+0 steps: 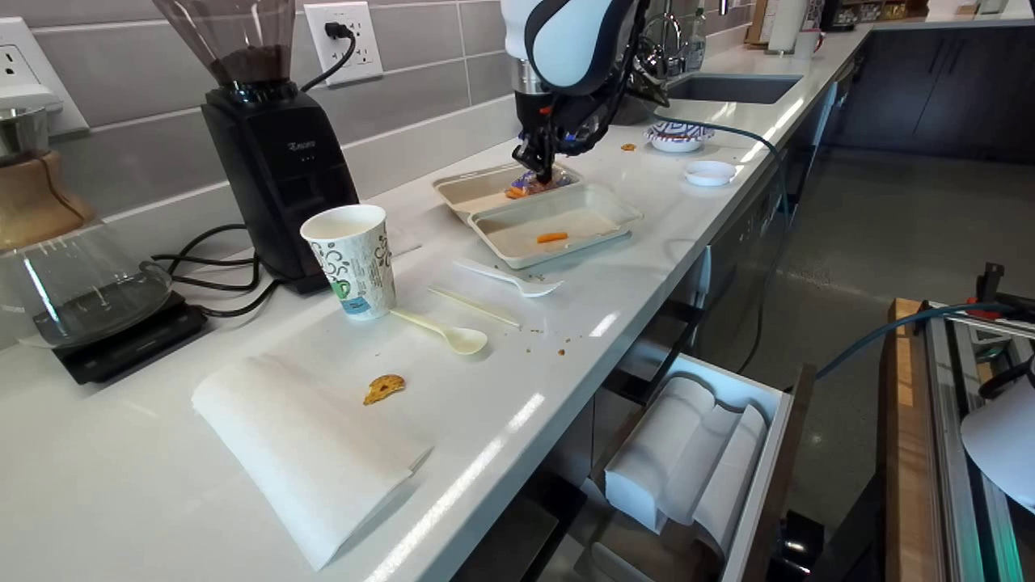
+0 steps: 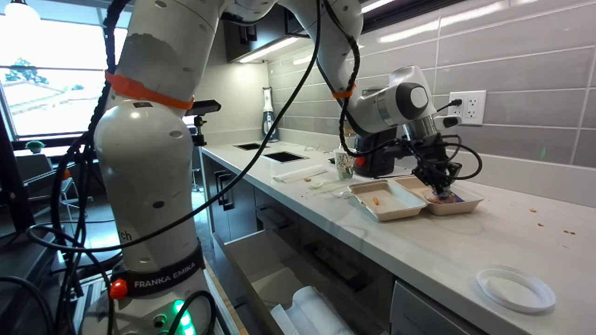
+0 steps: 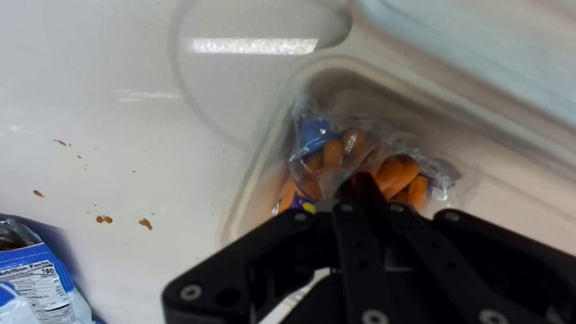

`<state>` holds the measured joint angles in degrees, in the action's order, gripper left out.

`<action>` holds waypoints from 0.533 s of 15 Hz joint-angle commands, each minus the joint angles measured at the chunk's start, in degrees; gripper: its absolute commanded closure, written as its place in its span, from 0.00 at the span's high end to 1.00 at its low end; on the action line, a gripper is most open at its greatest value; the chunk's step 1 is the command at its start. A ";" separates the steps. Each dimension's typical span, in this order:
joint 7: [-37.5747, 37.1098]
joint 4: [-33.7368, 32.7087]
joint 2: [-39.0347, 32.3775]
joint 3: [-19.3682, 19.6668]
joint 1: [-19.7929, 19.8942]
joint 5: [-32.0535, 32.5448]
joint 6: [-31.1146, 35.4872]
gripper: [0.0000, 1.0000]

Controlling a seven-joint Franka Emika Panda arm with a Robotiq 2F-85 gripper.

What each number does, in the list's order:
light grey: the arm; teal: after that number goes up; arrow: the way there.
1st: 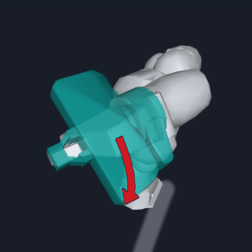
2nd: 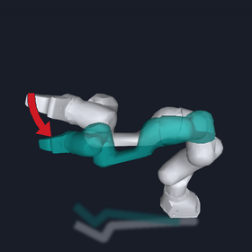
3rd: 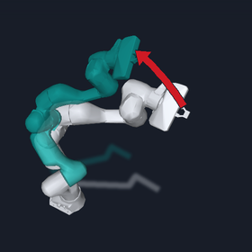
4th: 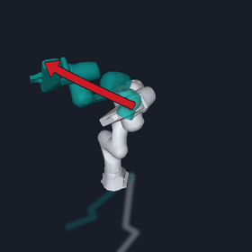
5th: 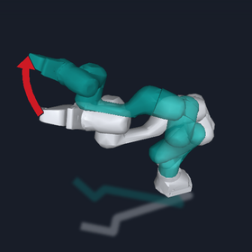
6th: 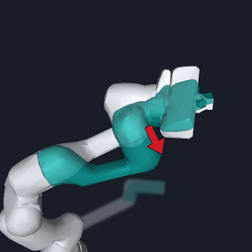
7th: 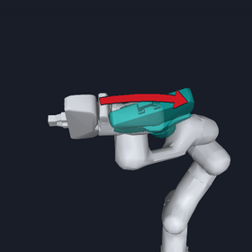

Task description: Pick up the object from the bag and put it on the bowl

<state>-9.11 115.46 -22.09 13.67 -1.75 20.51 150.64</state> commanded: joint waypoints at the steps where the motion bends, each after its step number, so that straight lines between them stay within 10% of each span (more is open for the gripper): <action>1: -1.18 0.00 0.12 -0.75 0.75 -0.91 -1.18 0.12; 8: -3.31 -1.79 -1.72 -1.92 -0.11 -1.74 -1.78 0.06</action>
<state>-10.93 115.37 -22.40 12.82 -1.59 20.18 150.64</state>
